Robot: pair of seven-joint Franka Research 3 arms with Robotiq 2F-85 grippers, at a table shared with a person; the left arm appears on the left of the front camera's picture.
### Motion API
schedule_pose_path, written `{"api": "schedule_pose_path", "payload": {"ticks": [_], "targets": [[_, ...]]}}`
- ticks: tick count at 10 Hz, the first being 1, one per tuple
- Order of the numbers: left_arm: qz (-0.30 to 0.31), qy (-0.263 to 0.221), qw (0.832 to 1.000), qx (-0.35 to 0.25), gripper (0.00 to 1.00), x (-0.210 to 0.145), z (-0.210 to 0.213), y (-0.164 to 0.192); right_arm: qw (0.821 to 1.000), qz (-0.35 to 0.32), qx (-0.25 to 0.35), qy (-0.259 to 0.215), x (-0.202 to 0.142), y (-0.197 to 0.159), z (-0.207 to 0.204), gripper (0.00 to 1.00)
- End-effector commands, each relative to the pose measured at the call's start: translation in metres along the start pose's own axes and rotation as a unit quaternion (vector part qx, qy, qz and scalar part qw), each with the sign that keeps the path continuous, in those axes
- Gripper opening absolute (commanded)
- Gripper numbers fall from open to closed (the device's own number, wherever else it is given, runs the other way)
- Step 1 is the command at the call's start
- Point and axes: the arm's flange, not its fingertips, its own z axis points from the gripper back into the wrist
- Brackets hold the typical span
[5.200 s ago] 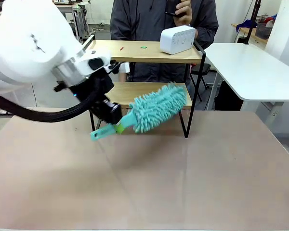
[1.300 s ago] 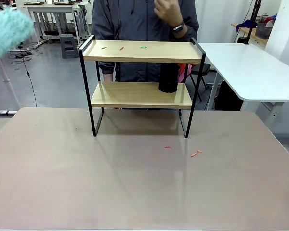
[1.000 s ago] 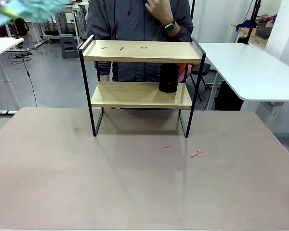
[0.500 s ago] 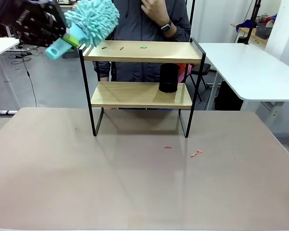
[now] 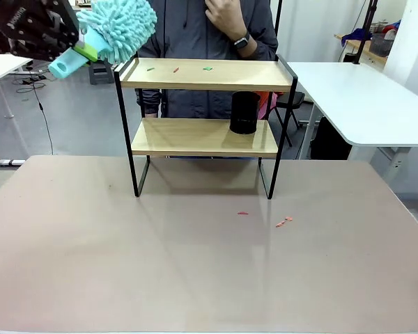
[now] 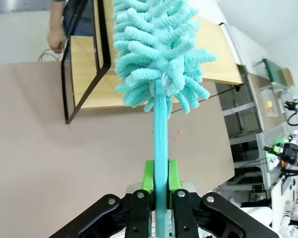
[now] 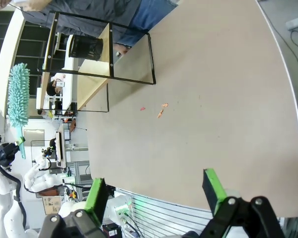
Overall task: Clean the shelf.
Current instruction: Clean the remaining tier of the Shelf with the Duster once objects are removed.
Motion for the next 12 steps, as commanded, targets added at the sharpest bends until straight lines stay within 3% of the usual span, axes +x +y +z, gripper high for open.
{"api": "schedule_pose_path", "payload": {"ticks": [1,4,7,12], "targets": [[0.017,-0.011,0.998,0.059,0.12,0.027,-0.017,-0.017,1.000,0.012,0.013,-0.008,0.002,0.001,-0.001,1.00],[0.015,0.038,0.993,0.111,0.12,0.054,-0.053,-0.027,1.000,0.012,0.013,-0.008,0.002,0.001,-0.001,1.00],[0.005,0.069,0.991,0.119,0.12,0.059,-0.075,-0.034,1.000,0.012,0.013,-0.008,0.002,0.001,-0.001,1.00],[-0.056,0.134,0.988,0.045,0.12,0.054,-0.110,-0.053,1.000,0.012,0.013,-0.008,0.002,0.001,-0.001,1.00]]}}
